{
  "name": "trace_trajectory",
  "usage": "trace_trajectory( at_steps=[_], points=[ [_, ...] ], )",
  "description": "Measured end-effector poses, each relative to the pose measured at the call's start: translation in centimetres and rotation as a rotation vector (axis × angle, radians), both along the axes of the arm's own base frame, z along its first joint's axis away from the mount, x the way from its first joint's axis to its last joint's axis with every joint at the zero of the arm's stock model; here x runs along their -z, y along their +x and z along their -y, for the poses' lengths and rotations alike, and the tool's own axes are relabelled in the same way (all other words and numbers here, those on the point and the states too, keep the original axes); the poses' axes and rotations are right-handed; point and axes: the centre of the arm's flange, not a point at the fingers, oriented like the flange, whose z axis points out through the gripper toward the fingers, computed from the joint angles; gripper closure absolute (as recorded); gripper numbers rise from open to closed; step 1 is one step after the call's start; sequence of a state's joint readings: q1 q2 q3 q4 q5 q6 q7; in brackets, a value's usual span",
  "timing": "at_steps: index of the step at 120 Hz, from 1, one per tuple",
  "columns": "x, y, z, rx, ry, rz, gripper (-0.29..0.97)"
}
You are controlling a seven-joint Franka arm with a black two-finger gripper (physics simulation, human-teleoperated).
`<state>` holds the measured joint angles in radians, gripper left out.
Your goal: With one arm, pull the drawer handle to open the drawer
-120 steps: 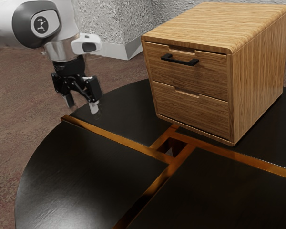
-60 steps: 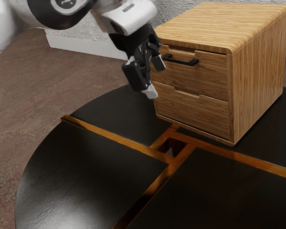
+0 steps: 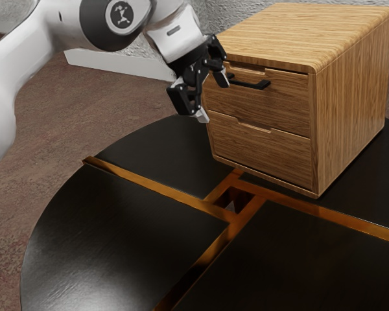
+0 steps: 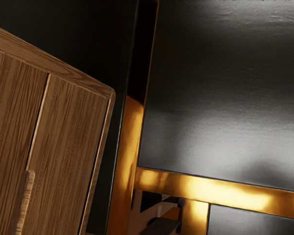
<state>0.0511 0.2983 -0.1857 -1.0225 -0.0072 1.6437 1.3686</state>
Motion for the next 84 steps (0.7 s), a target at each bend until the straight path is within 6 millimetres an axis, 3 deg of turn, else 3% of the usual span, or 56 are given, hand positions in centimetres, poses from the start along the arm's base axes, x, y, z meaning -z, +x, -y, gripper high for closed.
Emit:
trace_trajectory(
  at_steps=[24,38,53,84],
  points=[
    [-0.3,0.8,1.0,0.098,0.012,0.079,0.0],
    [-0.5,1.2,-0.6,0.106,0.03,0.107,0.0],
    [1.5,2.9,-2.4,0.108,0.043,0.105,0.0],
    [2.4,4.7,-3.7,0.115,0.085,0.151,0.0]
  ],
)
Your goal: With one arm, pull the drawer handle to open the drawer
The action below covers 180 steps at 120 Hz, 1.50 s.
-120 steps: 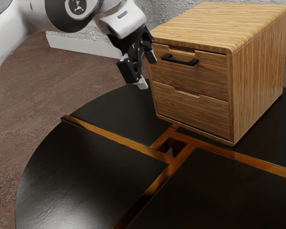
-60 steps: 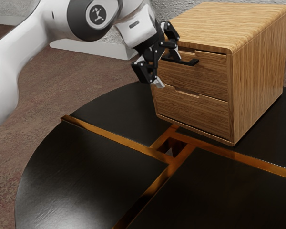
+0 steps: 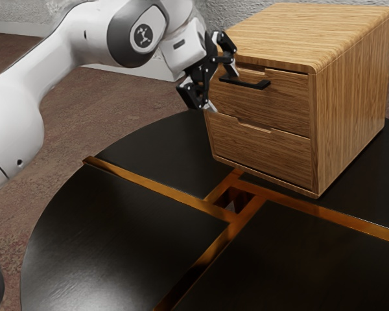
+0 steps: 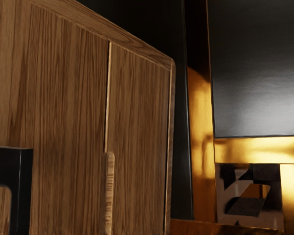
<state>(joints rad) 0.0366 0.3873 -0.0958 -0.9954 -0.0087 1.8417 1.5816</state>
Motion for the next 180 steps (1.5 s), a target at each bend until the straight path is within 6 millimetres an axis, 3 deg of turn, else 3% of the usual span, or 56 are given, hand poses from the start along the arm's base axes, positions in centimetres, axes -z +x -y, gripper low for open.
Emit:
trace_trajectory(
  at_steps=[79,165,180],
  points=[
    [2.6,3.8,-2.6,-0.058,0.014,0.111,0.0],
    [4.1,4.6,-4.4,-0.11,-0.005,0.107,0.0],
    [4.3,4.4,-5.6,-0.133,-0.023,0.091,0.0]
  ],
)
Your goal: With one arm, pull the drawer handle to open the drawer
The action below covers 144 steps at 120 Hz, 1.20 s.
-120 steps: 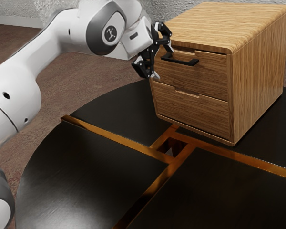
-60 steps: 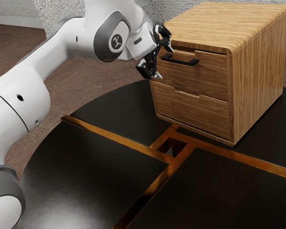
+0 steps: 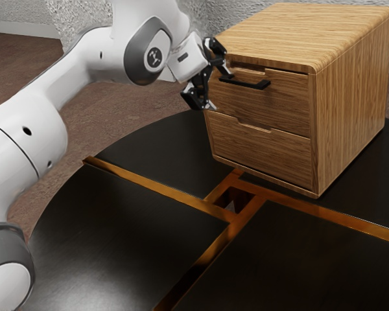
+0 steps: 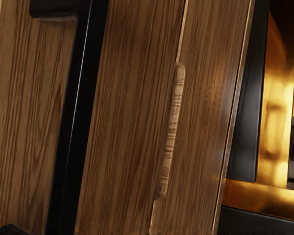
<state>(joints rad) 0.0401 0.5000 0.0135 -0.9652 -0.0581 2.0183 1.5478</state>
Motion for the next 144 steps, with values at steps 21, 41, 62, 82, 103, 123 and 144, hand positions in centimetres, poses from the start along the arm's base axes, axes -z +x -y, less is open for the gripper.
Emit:
trace_trajectory(
  at_steps=[21,41,62,82,103,123,144],
  points=[
    [0.1,-0.1,-0.1,-0.005,-0.019,-0.015,0.0],
    [-0.2,-0.1,1.3,0.014,-0.037,-0.009,0.0],
    [0.5,0.4,2.3,0.028,-0.054,-0.007,0.0],
    [0.7,0.6,2.4,0.026,-0.059,-0.001,0.0],
    [0.9,0.6,2.3,0.024,-0.07,-0.011,0.0],
    [1.5,0.6,2.3,0.023,-0.076,-0.031,-0.01],
    [1.4,0.3,2.4,0.021,-0.078,-0.051,0.04]
  ],
)
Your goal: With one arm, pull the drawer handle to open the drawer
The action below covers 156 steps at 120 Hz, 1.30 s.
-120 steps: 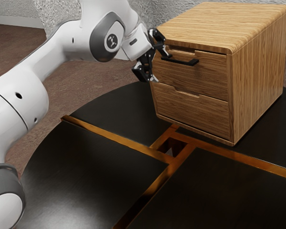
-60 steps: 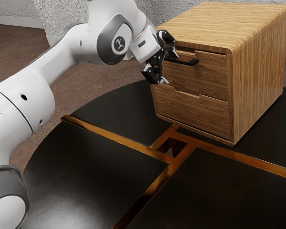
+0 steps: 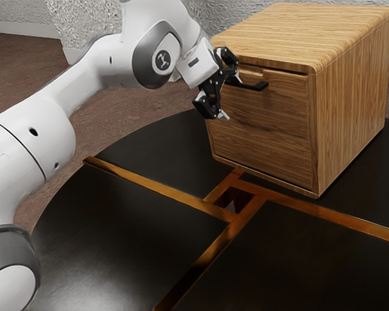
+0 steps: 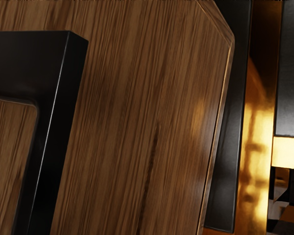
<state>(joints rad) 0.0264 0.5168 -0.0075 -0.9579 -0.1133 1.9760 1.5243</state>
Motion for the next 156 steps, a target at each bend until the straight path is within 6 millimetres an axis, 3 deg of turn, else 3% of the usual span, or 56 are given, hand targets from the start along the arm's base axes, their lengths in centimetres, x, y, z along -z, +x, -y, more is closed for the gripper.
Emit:
trace_trajectory(
  at_steps=[14,42,58,88,108,156],
  points=[
    [-1.5,-0.9,0.0,-0.001,0.002,-0.001,0.19],
    [-1.9,-1.5,-0.1,-0.002,0.003,-0.027,0.26],
    [-3.2,-2.4,0.1,0.0,0.002,-0.026,0.4],
    [-3.4,-3.1,-0.3,-0.015,-0.003,-0.069,0.44],
    [-4.4,-4.2,-0.7,-0.026,-0.008,-0.087,0.56],
    [-4.1,-6.0,-0.7,-0.047,-0.051,-0.183,0.6]
  ],
)
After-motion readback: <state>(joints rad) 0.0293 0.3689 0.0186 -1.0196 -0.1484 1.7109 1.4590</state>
